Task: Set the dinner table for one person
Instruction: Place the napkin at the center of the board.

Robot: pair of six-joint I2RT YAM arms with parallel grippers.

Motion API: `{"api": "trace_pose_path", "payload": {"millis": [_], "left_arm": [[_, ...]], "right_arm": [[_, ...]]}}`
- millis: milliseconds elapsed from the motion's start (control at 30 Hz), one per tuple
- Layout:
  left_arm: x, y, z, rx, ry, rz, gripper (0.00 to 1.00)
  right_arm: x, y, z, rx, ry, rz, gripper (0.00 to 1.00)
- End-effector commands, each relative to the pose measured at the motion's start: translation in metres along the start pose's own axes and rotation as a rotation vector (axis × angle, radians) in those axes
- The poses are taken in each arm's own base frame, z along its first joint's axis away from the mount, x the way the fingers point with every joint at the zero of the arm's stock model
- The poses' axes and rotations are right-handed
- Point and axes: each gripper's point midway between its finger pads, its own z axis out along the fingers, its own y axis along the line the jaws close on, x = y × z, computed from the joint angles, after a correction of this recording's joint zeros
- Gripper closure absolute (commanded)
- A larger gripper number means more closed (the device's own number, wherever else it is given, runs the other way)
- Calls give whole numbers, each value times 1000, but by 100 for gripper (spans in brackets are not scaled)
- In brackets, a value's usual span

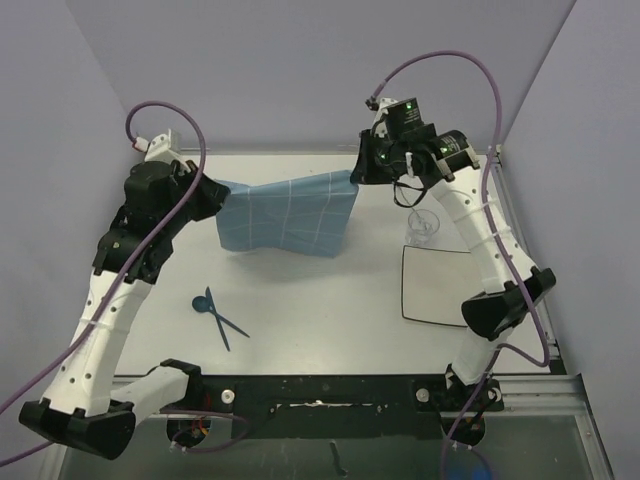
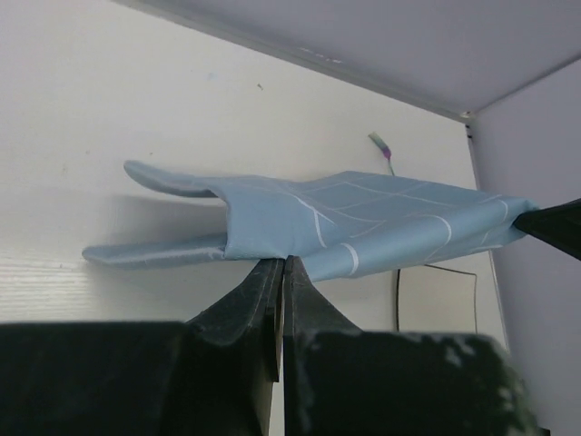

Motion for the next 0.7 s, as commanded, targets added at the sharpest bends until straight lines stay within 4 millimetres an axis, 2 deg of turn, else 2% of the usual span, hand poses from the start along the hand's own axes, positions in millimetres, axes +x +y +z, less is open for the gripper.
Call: {"api": "trace_pose_path", "payload": {"millis": [0, 200, 467, 667], "left_arm": [[-44, 24, -64, -121, -194, 43, 100], [-25, 34, -96, -123, -188, 16, 100], [-32, 25, -127, -85, -211, 2, 100], [-24, 27, -130, -72, -207, -18, 100]], "right_arm": [[-15, -51, -86, 218, -140, -37, 100], [11, -54, -113, 210, -145, -23, 100], [23, -39, -149, 141, -172, 4, 100], [30, -30, -149, 105, -158, 9, 100]]}}
